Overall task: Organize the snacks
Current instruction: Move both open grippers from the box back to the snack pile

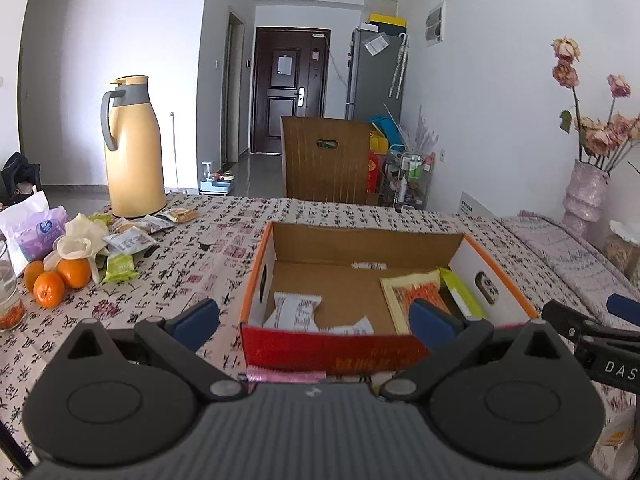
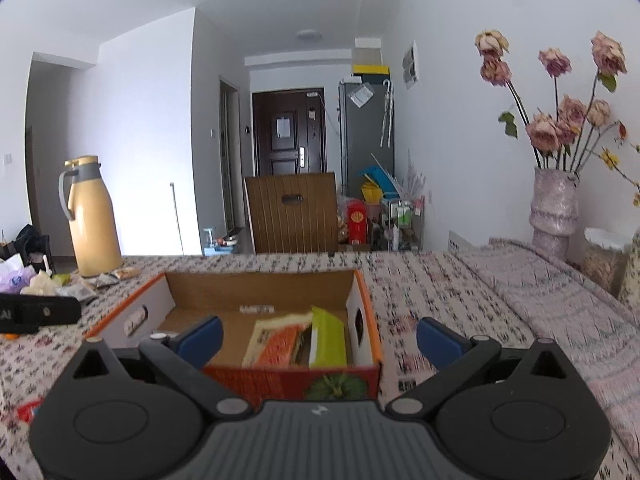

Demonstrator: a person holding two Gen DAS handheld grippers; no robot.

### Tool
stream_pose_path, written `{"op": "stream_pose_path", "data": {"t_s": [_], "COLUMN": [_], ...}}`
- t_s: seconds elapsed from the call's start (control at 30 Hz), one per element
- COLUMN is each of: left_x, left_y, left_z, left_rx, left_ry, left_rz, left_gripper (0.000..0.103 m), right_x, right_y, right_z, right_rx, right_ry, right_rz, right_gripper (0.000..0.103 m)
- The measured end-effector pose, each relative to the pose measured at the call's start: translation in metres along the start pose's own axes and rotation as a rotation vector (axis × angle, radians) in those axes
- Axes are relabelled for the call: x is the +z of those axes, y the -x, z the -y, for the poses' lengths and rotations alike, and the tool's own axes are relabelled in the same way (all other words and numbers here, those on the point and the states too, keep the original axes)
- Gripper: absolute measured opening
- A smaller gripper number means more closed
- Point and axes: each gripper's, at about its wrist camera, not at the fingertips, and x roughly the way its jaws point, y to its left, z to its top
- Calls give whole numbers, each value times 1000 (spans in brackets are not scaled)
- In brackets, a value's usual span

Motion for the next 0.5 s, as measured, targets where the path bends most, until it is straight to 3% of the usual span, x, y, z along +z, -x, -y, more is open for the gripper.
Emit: {"op": "stream_pose_path", "data": {"t_s": [0.5], "left_x": [-56], "left_y": [19], "left_z": [-16], "left_rx": [-39], "left_ry": [-2], "left_rz": [-20], "left_gripper": [103], "right_x": [-65], "right_y": [26], "right_z": [13], "right_rx": [-30], "right_ry": [8], "right_rz": [-126], "right_gripper": [103]}}
